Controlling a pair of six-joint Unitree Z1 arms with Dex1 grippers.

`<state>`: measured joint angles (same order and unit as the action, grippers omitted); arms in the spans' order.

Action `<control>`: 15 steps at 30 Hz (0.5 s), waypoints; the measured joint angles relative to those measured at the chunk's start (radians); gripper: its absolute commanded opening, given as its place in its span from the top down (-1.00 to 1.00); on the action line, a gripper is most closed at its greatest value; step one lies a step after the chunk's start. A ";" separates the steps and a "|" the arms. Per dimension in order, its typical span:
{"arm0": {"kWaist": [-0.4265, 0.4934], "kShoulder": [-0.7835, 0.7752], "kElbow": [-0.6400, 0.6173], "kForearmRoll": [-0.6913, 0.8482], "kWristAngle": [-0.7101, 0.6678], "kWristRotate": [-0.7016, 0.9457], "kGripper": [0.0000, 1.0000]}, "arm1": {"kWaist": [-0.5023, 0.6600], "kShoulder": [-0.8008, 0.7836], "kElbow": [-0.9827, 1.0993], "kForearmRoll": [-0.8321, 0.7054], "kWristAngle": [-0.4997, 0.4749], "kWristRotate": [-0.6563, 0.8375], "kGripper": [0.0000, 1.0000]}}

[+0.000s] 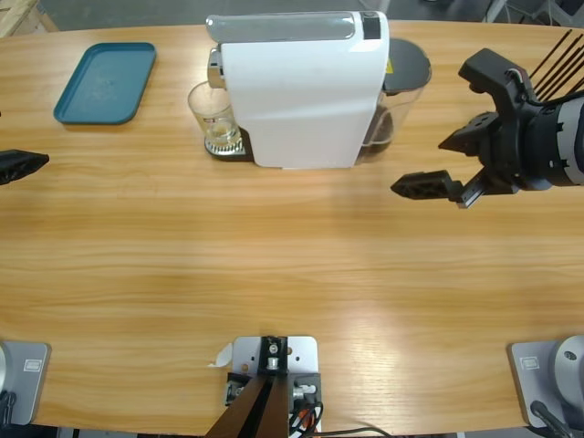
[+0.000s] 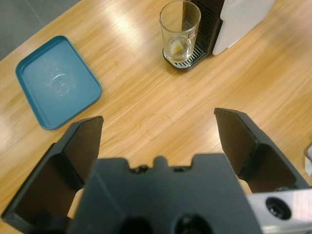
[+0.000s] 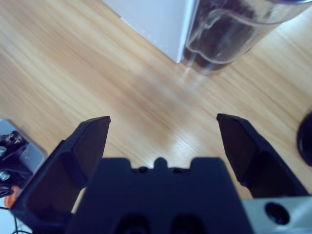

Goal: Pour coffee

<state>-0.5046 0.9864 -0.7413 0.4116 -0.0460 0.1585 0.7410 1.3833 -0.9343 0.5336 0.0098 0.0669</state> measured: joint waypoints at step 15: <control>0.000 0.058 0.051 -0.032 0.041 -0.051 -0.89 | -0.278 0.063 -0.393 0.174 0.005 -0.077 1.00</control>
<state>-0.5048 1.0439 -0.6903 0.3798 -0.0049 0.1077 0.4634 1.4462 -1.3277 0.7074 0.0146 -0.0103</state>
